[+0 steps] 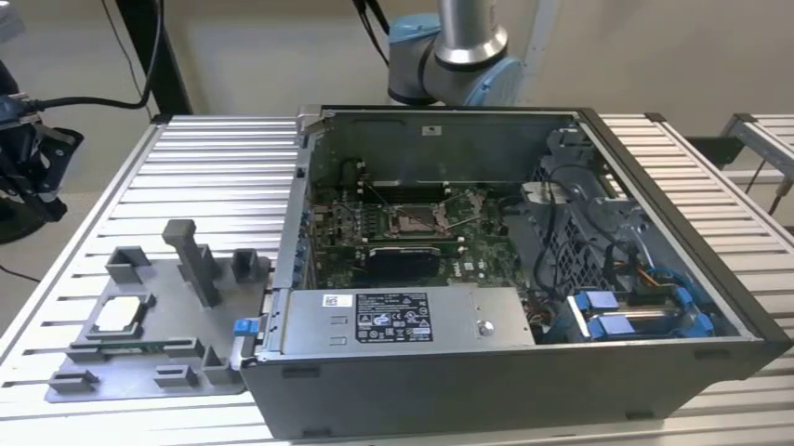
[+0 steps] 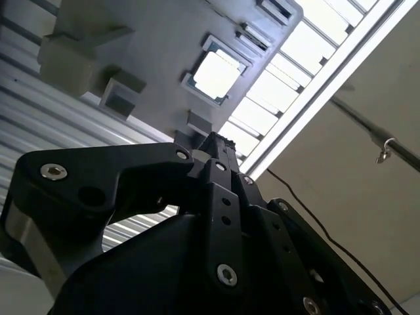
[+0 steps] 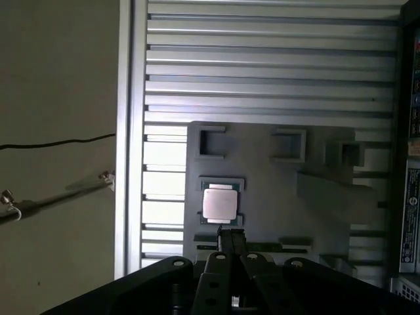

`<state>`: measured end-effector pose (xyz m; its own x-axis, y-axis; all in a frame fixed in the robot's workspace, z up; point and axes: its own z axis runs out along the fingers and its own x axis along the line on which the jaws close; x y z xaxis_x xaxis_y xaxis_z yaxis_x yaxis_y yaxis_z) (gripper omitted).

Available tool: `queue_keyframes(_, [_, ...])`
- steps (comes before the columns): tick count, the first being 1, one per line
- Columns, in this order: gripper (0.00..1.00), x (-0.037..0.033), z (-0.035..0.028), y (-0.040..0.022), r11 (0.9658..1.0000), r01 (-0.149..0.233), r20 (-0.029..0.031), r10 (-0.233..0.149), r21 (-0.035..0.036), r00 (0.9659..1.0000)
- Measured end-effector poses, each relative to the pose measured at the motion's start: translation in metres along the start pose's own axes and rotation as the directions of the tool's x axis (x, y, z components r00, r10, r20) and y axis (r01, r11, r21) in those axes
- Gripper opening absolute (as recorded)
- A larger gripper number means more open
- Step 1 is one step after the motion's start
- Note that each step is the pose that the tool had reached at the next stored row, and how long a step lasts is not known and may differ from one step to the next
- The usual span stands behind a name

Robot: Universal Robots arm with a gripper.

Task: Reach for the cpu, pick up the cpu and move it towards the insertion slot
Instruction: 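Reach for the cpu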

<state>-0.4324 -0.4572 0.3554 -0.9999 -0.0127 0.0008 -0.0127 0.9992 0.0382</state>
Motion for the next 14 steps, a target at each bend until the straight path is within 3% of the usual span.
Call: queue_keyframes(14, [0.00, 0.0006, 0.0000, 0.0000, 1.0000, 0.000, 0.0001, 0.000, -0.0001, 1.0000])
